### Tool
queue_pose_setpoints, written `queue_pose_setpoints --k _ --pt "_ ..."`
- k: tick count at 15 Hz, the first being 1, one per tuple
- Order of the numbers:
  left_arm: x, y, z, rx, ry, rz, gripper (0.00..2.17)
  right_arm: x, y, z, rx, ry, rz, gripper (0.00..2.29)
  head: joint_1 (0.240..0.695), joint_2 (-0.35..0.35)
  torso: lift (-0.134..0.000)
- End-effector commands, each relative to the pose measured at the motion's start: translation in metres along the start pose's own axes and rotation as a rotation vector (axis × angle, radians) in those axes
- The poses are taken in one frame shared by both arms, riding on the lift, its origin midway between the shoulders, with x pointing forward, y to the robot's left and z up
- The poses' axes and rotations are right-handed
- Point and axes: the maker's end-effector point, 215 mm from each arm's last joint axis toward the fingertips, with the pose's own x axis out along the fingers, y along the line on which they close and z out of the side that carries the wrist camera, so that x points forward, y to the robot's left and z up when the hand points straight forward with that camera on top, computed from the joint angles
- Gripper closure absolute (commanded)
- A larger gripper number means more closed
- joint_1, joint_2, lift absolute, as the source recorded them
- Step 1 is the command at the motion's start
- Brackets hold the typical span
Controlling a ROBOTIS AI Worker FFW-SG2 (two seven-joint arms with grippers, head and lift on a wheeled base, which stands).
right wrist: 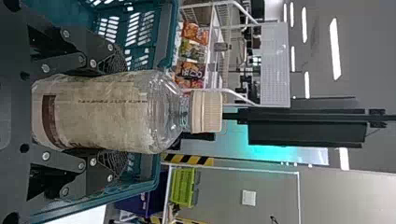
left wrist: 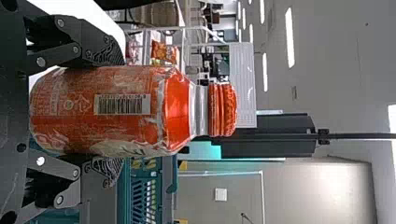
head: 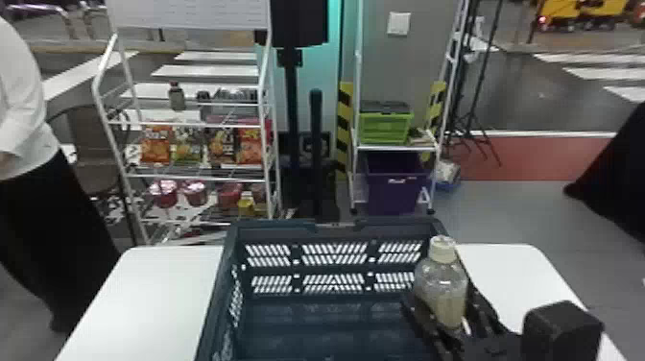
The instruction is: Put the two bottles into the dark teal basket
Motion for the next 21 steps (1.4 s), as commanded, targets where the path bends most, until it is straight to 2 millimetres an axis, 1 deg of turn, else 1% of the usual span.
queue_pose_setpoints --k 1,2,3,4,5,6,7,8,12,13,14,16,21 --pt "-0.001 -0.001 -0.003 0.003 0.006 0.000 2.15 0.028 0.000 -0.009 0.004 0.069 0.007 1.95 0.499 0.000 0.000" --pt "-0.001 -0.001 -0.004 0.007 0.011 0.000 2.15 0.038 -0.001 -0.007 -0.004 0.074 0.007 1.95 0.499 0.000 0.000" --pt "-0.001 -0.002 -0.006 0.006 0.017 0.002 2.15 0.049 -0.001 -0.012 -0.008 0.108 0.008 1.95 0.499 0.000 0.000" --pt "-0.001 -0.002 -0.006 0.008 0.018 0.005 2.15 0.059 0.001 -0.011 -0.016 0.127 0.013 1.95 0.499 0.000 0.000" --pt "-0.001 -0.002 -0.008 0.010 0.021 0.004 2.15 0.066 0.001 -0.021 -0.021 0.168 0.014 1.95 0.499 0.000 0.000" --pt "-0.001 -0.007 -0.015 0.015 0.043 -0.001 2.15 0.071 -0.002 -0.031 -0.020 0.210 0.009 1.95 0.499 0.000 0.000" --pt "0.000 -0.011 -0.020 0.018 0.057 -0.008 2.15 0.078 -0.001 -0.041 -0.020 0.248 0.014 1.95 0.499 0.000 0.000" --pt "0.002 -0.011 -0.021 0.019 0.060 -0.003 2.15 0.083 0.002 -0.049 -0.024 0.274 0.020 1.95 0.499 0.000 0.000" --pt "0.008 -0.016 -0.028 0.031 0.083 -0.004 2.15 0.110 0.009 -0.068 -0.051 0.342 0.040 1.95 0.499 0.000 0.000" --pt "0.009 -0.017 -0.029 0.031 0.084 -0.005 2.15 0.116 0.009 -0.070 -0.058 0.355 0.041 1.95 0.499 0.000 0.000" --pt "0.010 -0.017 -0.034 0.039 0.100 -0.004 2.15 0.121 0.011 -0.073 -0.067 0.365 0.046 1.95 0.499 0.000 0.000" --pt "0.012 -0.016 -0.036 0.043 0.106 0.001 2.15 0.126 0.014 -0.074 -0.078 0.381 0.051 1.94 0.499 0.000 0.000" --pt "0.017 -0.018 -0.035 0.038 0.103 0.002 2.15 0.124 0.014 -0.086 -0.076 0.466 0.049 1.93 0.499 0.000 0.000"
